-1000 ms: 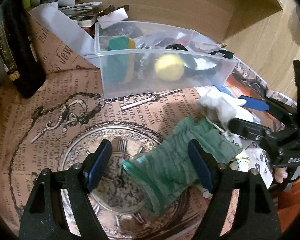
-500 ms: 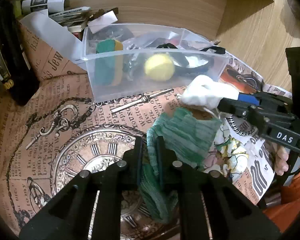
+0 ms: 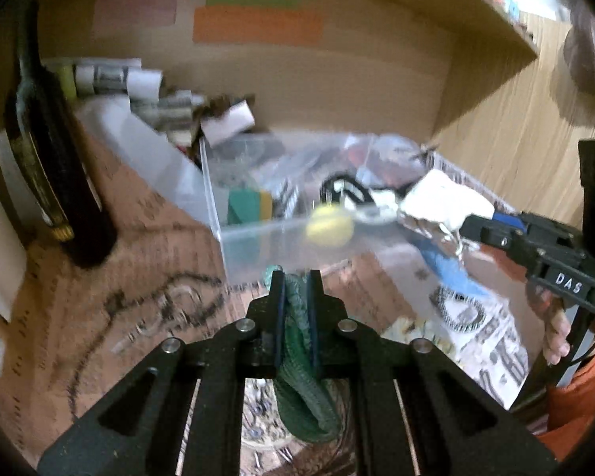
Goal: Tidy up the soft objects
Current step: 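Drop the green glove into the box with the left tool while the right releases the white glove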
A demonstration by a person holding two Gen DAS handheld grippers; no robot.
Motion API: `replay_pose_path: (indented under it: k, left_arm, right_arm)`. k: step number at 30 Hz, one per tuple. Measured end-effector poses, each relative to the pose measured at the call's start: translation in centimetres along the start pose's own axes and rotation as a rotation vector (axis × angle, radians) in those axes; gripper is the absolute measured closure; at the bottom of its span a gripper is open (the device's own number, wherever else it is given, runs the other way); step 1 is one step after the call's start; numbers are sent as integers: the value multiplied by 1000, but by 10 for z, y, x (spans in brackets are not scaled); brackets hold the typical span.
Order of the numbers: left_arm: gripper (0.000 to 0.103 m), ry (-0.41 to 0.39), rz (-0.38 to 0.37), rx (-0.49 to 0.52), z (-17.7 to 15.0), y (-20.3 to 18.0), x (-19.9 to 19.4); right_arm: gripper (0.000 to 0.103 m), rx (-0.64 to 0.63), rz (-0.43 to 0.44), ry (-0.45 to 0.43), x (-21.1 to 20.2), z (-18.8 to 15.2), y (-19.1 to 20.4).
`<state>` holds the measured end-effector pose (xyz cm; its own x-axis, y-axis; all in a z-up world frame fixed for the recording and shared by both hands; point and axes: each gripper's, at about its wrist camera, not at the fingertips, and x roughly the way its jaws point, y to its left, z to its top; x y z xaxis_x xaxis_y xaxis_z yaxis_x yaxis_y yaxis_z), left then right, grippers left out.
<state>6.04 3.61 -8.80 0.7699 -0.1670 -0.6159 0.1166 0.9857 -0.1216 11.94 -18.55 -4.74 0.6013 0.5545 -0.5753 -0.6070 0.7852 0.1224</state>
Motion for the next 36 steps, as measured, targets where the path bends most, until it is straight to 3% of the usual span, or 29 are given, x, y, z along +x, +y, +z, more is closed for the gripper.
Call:
replay_pose_path:
  k: [10, 17, 26, 36]
  left_arm:
    - [94, -138, 10, 25, 46, -3, -24]
    - [94, -171, 24, 17, 78, -3, -12]
    - [94, -160, 43, -7, 104, -2, 32]
    - [94, -84, 100, -17, 104, -2, 89]
  right_arm:
    - [79, 0, -26, -84, -6, 23, -6]
    - [79, -4, -53, -105, 7, 43, -14]
    - [79, -14, -75, -48, 44, 55, -15]
    - [79, -8, -112, 48, 86, 52, -20]
